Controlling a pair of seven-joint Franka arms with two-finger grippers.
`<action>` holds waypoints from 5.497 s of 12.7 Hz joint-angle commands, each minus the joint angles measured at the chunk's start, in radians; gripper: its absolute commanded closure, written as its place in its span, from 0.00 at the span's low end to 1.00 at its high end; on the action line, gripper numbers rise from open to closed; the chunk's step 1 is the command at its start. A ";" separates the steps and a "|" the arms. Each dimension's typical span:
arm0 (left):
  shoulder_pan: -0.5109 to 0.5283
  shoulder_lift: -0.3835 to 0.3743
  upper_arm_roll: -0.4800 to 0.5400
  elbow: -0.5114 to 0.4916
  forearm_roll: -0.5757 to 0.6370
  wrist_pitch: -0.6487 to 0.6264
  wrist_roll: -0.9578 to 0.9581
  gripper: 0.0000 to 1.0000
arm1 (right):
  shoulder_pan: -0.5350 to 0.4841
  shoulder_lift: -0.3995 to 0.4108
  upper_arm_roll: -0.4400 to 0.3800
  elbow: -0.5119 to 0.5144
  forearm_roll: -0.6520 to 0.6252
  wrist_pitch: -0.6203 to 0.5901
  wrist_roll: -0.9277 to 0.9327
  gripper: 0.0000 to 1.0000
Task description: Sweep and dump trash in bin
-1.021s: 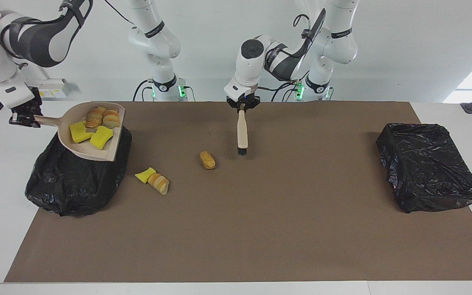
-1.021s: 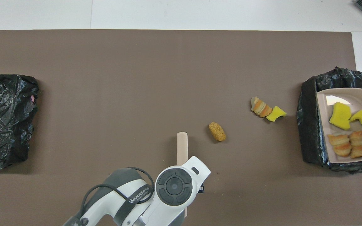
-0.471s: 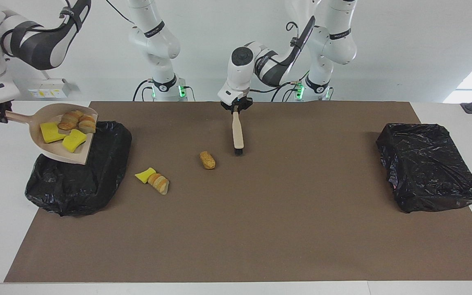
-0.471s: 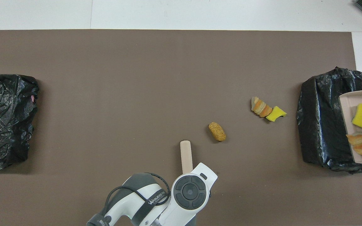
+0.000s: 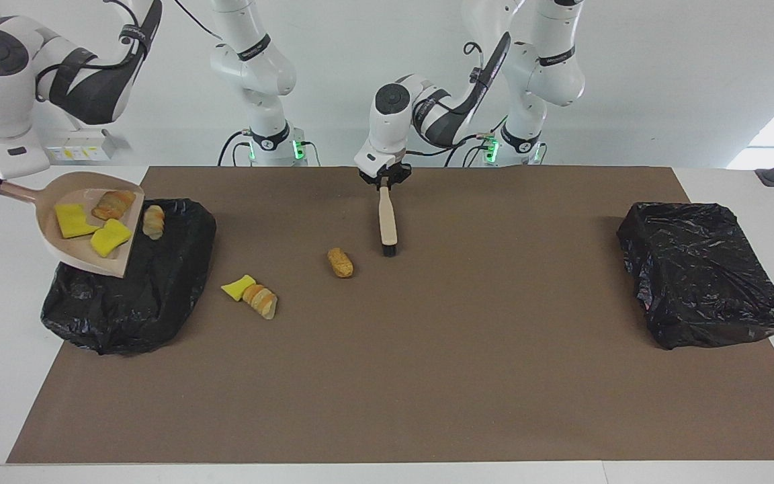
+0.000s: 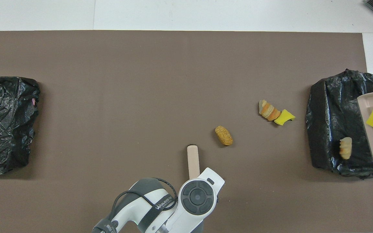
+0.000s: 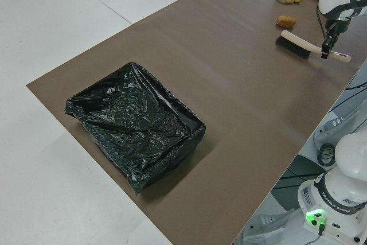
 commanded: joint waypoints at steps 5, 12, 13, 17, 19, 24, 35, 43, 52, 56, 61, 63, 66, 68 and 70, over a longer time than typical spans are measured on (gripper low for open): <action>0.163 -0.063 0.022 0.072 0.000 -0.161 0.062 0.00 | 0.083 -0.032 0.005 -0.039 -0.183 0.021 0.085 1.00; 0.534 -0.158 0.022 0.112 0.087 -0.300 0.312 0.00 | 0.100 -0.032 0.011 -0.041 -0.277 0.059 0.086 1.00; 0.585 -0.175 0.022 0.112 0.087 -0.329 0.375 0.00 | 0.109 -0.032 0.012 -0.041 -0.279 0.056 0.086 1.00; 0.720 -0.223 0.022 0.112 0.115 -0.401 0.556 0.00 | 0.152 -0.082 0.014 -0.111 -0.318 -0.001 0.091 1.00; 0.781 -0.243 0.022 0.112 0.117 -0.455 0.645 0.00 | 0.184 -0.139 0.014 -0.194 -0.433 0.002 0.189 1.00; 0.863 -0.263 0.023 0.112 0.161 -0.501 0.775 0.00 | 0.166 -0.167 0.012 -0.234 -0.455 0.011 0.214 1.00; 0.969 -0.255 0.023 0.305 0.163 -0.530 0.917 0.00 | 0.195 -0.190 0.035 -0.136 -0.187 -0.044 0.134 1.00; 0.969 -0.248 0.018 0.584 0.166 -0.746 0.905 0.00 | 0.180 -0.194 0.080 -0.122 0.278 -0.185 0.510 1.00; 0.952 -0.261 0.011 0.600 0.229 -0.792 0.901 0.00 | 0.348 -0.119 0.091 -0.127 0.606 -0.190 1.581 1.00; 0.953 -0.266 0.011 0.586 0.221 -0.783 0.901 0.00 | 0.498 -0.004 0.092 -0.065 0.685 -0.101 1.900 1.00; 0.953 -0.281 0.011 0.567 0.219 -0.780 0.877 0.00 | 0.658 0.198 0.094 0.071 0.751 0.002 2.223 1.00; 0.952 -0.281 0.011 0.566 0.219 -0.782 0.878 0.00 | 0.709 0.253 0.094 0.088 0.771 0.074 2.313 1.00; 0.952 -0.281 0.011 0.566 0.218 -0.783 0.878 0.00 | 0.767 0.370 0.095 0.151 0.772 0.117 2.340 1.00; 0.952 -0.281 0.011 0.566 0.218 -0.782 0.878 0.00 | 0.812 0.451 0.092 0.214 0.763 0.107 2.349 1.00; 0.962 -0.281 0.011 0.558 0.172 -0.766 0.878 0.00 | 0.812 0.458 0.092 0.208 0.772 0.125 2.351 1.00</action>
